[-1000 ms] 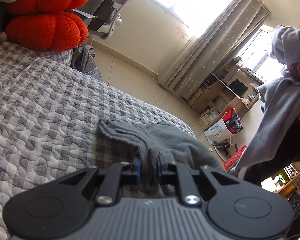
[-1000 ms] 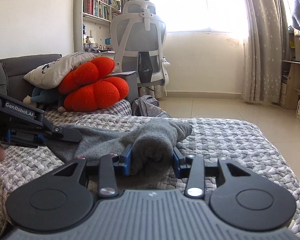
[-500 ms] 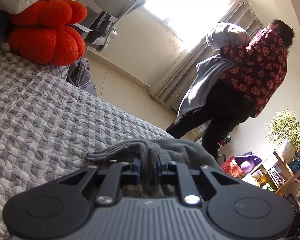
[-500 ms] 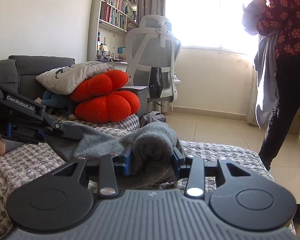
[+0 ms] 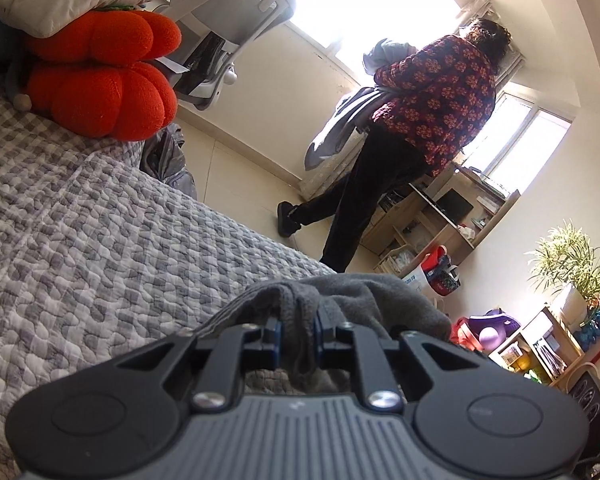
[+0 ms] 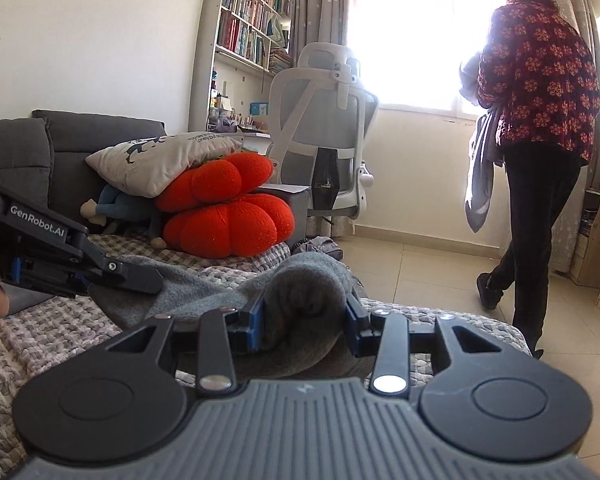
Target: Fold clothes
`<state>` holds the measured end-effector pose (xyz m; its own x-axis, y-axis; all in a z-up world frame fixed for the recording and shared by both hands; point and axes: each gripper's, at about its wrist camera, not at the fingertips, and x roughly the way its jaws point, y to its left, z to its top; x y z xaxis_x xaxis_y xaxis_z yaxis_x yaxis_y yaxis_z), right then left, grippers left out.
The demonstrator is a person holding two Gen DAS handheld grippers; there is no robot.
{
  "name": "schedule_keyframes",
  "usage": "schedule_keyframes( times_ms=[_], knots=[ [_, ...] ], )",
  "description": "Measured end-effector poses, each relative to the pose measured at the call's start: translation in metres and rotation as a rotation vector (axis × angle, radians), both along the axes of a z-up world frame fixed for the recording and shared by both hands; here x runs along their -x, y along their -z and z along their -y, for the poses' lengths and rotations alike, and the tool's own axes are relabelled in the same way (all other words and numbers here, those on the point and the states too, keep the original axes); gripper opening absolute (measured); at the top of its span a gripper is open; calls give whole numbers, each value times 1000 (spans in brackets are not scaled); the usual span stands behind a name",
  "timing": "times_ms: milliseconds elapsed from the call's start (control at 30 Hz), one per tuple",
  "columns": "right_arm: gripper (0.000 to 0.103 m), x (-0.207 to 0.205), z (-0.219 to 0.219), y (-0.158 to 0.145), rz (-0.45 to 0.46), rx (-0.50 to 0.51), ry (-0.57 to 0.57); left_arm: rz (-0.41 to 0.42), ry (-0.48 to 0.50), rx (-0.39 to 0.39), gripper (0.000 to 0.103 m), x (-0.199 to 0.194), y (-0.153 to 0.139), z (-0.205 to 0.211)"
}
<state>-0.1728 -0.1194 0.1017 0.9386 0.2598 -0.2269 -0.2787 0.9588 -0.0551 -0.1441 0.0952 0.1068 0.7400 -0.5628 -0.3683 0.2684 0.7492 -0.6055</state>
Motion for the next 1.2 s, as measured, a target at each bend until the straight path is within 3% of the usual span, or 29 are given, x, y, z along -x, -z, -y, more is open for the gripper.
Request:
schedule_keyframes(
  times_ms=[567,1200],
  knots=[
    [42,-5,-15,-33,-12,-76,-88,36,-8,113,15,8,-15,-45],
    [41,7,-49,-41,4,-2,-134,23,-50,110,15,29,-20,-71]
  ],
)
